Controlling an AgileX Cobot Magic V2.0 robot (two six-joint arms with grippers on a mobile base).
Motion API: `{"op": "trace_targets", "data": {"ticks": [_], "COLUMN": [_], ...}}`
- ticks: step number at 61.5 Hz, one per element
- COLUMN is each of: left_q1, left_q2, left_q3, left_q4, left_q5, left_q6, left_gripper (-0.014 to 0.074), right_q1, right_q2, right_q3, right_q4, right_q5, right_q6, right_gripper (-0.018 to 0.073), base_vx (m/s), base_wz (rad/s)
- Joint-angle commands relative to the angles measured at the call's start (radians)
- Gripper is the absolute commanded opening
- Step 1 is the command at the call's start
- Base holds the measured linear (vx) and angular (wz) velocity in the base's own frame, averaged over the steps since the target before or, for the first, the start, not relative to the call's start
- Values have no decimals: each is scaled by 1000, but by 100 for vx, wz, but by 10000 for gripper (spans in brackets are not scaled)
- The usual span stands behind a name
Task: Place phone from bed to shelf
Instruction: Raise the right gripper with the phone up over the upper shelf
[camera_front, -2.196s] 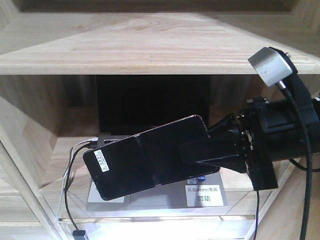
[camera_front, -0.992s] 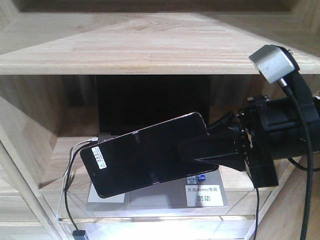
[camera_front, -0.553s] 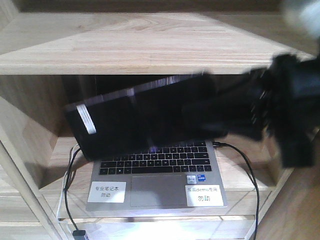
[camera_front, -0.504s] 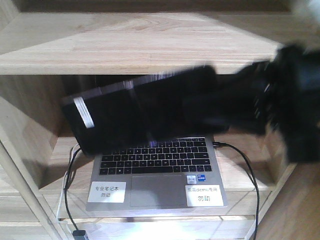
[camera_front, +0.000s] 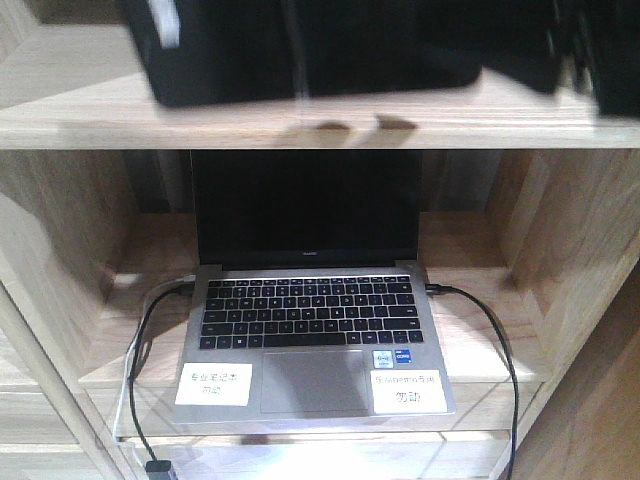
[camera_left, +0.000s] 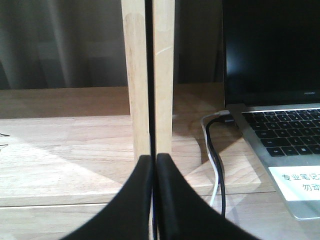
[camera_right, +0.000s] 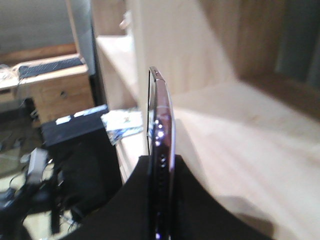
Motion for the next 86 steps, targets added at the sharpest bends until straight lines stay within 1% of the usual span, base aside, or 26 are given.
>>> {"op": "trace_targets", "data": {"ticks": [1, 10, 20, 25, 31, 39, 48, 59, 76, 86], "left_q1": [-3, -3, -3, -3, -3, -3, -3, -3, -3, -3], "left_q2": [-5, -5, -5, -5, -5, -5, -5, -5, -5, -5], "left_q3": [2, 2, 2, 2, 2, 2, 2, 2, 2, 2], "left_q4": [-7, -7, -7, -7, -7, -7, -7, -7, -7, -7], "left_q5": [-73, -73, -73, -73, -73, -73, -73, -73, -73, -73], "left_q6": [-4, -4, -4, -4, -4, -4, -4, -4, -4, -4], "left_gripper": [1, 1, 1, 1, 1, 1, 1, 1, 1, 1], "right_q1": [0, 1, 5, 34, 92, 142, 173, 199, 200, 199], "right_q2": [46, 146, 259, 314, 382, 461, 531, 596, 673, 698], "right_q3": [-98, -216, -351, -418, -497, -568, -607, -608, -608, -606], "right_q4": [84, 95, 156, 157, 134, 94, 80, 76, 76, 75], "right_q5": [-57, -56, -45, -55, -75, -139, -214, -288, -311, -317], "right_q6": [10, 33, 34, 34, 36, 75, 77, 63, 58, 27], "right_gripper": [-1, -1, -1, -1, -1, -1, -1, -1, -1, -1], "base_vx": [0, 0, 0, 0, 0, 0, 0, 0, 0, 0], "base_wz": [0, 0, 0, 0, 0, 0, 0, 0, 0, 0]}}
